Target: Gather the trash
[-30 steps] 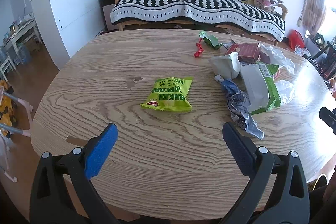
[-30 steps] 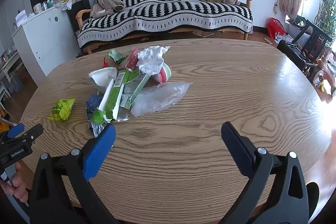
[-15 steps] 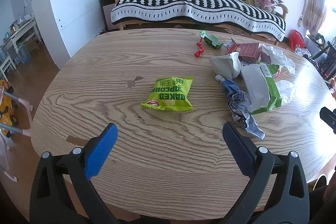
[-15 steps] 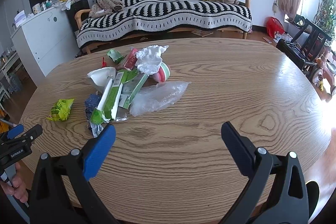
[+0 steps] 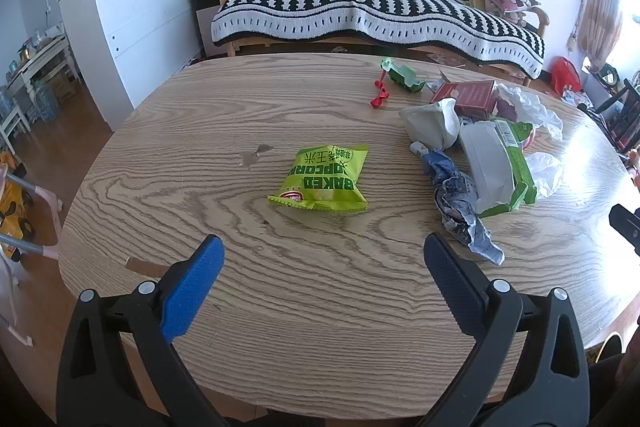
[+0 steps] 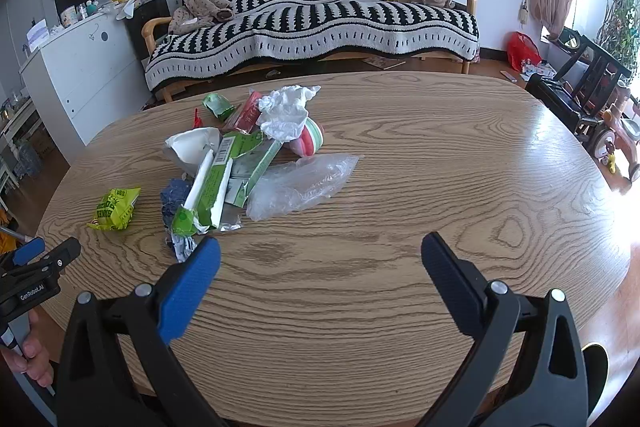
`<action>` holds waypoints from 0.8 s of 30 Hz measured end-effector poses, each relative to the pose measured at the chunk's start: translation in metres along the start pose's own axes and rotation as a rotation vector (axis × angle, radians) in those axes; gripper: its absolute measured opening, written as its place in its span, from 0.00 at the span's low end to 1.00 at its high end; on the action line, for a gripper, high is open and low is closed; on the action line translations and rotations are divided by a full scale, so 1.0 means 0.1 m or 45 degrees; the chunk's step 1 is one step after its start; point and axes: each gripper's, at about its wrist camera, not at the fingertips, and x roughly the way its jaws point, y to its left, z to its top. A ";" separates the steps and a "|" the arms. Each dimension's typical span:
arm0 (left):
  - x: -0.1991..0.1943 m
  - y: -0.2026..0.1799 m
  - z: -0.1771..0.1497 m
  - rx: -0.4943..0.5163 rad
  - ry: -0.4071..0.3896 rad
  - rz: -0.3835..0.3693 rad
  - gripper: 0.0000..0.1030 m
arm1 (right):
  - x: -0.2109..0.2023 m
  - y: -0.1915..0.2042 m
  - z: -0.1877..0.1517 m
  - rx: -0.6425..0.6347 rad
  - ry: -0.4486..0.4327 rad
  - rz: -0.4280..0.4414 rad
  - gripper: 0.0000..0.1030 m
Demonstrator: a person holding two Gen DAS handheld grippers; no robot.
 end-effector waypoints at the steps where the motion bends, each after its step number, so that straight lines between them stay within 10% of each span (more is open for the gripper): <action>1: 0.00 0.00 0.00 -0.001 0.000 -0.001 0.95 | 0.00 0.00 0.00 0.000 0.000 0.000 0.95; 24: 0.01 0.00 -0.01 -0.001 0.004 0.001 0.95 | 0.00 0.00 0.00 0.001 0.000 0.000 0.95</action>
